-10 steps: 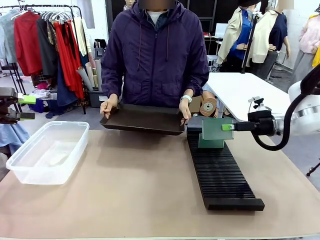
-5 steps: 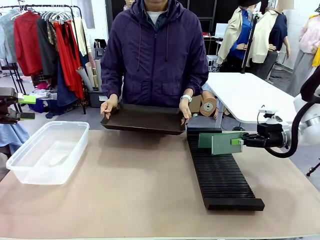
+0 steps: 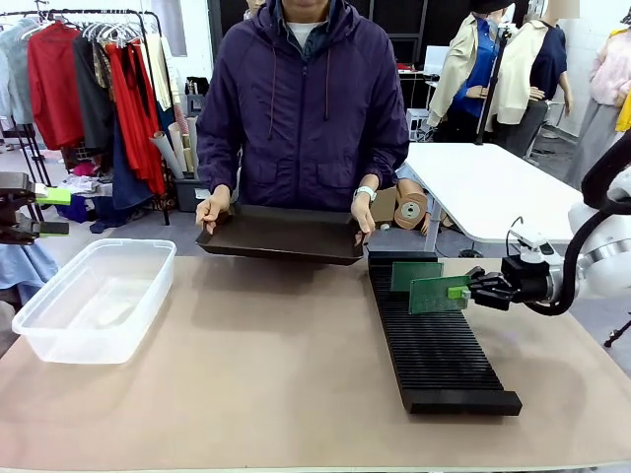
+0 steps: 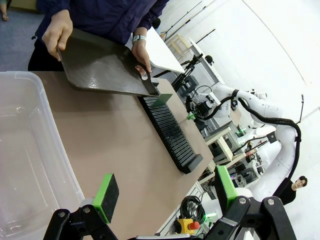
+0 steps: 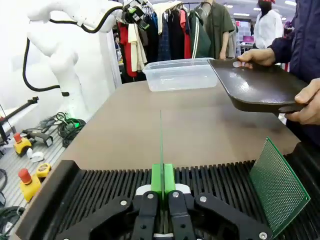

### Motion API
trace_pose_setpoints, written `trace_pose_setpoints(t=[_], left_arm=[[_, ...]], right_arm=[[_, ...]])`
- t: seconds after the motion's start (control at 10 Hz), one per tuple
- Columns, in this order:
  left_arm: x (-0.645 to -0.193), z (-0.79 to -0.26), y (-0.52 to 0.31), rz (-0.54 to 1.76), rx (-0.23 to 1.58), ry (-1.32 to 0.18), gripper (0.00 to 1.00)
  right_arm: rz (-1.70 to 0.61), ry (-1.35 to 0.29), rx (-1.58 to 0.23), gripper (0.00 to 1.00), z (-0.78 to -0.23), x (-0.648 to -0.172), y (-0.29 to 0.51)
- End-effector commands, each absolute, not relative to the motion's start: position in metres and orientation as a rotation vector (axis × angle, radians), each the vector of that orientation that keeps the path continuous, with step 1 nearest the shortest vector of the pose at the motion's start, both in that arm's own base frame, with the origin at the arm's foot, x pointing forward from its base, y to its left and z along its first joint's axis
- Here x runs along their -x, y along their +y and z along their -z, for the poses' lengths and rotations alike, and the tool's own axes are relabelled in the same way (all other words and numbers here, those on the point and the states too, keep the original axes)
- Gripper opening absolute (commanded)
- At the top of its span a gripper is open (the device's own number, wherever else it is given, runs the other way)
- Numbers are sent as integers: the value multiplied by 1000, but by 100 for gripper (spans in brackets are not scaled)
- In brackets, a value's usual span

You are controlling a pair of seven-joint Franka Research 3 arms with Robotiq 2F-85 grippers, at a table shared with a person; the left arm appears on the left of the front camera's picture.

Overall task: Sort PCBs into racks and boxes based on the side picked up.
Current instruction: If the short side of the Blank PCB is picked up, insert it into the PCB Rack ; if the long side is picked up, place it in the Organizing box.

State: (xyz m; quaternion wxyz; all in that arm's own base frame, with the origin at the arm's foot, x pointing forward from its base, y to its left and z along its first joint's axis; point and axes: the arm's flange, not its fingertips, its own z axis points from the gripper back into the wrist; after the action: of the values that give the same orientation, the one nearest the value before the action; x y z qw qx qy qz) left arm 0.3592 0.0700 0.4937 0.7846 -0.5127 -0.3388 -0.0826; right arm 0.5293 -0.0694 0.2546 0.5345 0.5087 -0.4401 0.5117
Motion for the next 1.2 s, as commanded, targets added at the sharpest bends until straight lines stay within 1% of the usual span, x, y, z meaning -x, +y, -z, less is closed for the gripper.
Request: trace_pose_setpoints(t=[0.0,0.2,0.4,1.1], left_arm=[[-358,-495,70,180,1118,-736,100],[-358,-495,70,180,1118,-736,100],[-358,-495,70,180,1118,-736,100],[-358,-495,70,180,1118,-736,100]], right_arm=[[-1238,-1132,-1166,0,-247,-525,-62],[-1225,-1152,-1181,0,-239,-522,-63],[-1214,-1135,-1193,0,-232,-521,-63],[-1216,-1120,-1152,0,-212,-519,-67]])
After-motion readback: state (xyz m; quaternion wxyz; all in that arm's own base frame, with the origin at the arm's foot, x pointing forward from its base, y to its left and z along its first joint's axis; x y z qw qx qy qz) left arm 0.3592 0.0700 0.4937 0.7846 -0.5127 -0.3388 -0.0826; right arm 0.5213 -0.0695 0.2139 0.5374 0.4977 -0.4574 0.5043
